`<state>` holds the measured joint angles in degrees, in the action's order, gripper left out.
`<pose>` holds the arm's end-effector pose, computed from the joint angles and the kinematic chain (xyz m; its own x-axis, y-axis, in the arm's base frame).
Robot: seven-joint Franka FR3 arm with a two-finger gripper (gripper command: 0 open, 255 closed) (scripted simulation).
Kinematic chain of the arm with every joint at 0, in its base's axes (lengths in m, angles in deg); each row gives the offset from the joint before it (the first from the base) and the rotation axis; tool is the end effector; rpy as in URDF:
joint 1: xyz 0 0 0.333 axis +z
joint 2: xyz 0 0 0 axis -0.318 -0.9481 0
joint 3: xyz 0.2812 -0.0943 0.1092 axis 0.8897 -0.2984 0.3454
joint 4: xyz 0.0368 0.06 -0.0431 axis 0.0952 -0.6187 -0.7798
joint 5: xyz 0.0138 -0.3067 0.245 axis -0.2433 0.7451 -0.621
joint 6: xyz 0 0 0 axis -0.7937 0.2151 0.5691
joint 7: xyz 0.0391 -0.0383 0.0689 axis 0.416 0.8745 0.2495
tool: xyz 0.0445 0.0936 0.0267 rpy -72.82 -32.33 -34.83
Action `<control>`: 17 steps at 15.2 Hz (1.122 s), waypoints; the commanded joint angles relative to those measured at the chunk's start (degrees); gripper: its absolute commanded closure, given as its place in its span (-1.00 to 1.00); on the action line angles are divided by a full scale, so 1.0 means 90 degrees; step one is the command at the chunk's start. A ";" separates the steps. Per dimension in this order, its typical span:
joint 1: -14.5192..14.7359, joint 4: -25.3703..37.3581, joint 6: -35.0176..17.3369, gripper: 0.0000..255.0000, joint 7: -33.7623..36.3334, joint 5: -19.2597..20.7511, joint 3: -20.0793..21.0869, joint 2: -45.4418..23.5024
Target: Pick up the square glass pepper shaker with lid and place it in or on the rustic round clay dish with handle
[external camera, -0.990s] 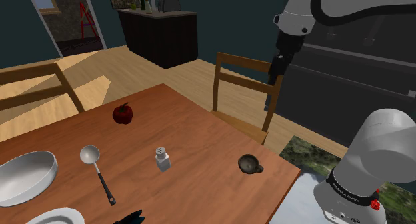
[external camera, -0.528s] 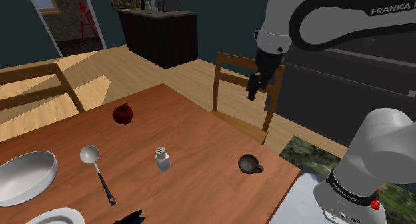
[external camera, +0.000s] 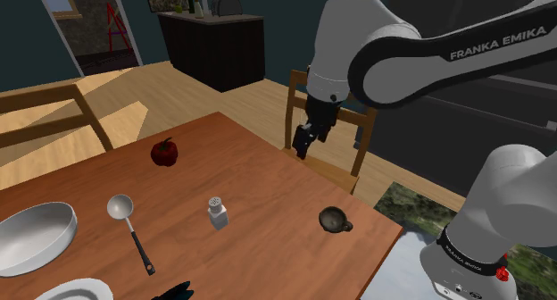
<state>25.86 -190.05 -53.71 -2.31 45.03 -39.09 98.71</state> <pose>0.3717 0.1799 0.4802 0.9876 0.0513 0.1484 0.0474 -0.9984 0.0296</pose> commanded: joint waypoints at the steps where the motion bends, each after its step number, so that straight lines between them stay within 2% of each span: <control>1: 0.0000 0.0114 -0.0333 -1.00 0.0316 0.0021 0.0248 -0.0396; 5: -0.0035 0.0493 -0.0835 -1.00 0.1018 0.0227 0.0759 -0.1209; 9: -0.0098 0.1009 -0.1232 -1.00 0.1839 0.0702 0.1239 -0.2116; 13: -0.0076 0.1670 -0.1470 -1.00 0.2785 0.1466 0.1597 -0.3120; 17: 0.0182 0.2485 -0.1510 -1.00 0.3736 0.2370 0.1708 -0.4181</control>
<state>26.90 -169.98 -67.32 29.04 63.99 -23.83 63.86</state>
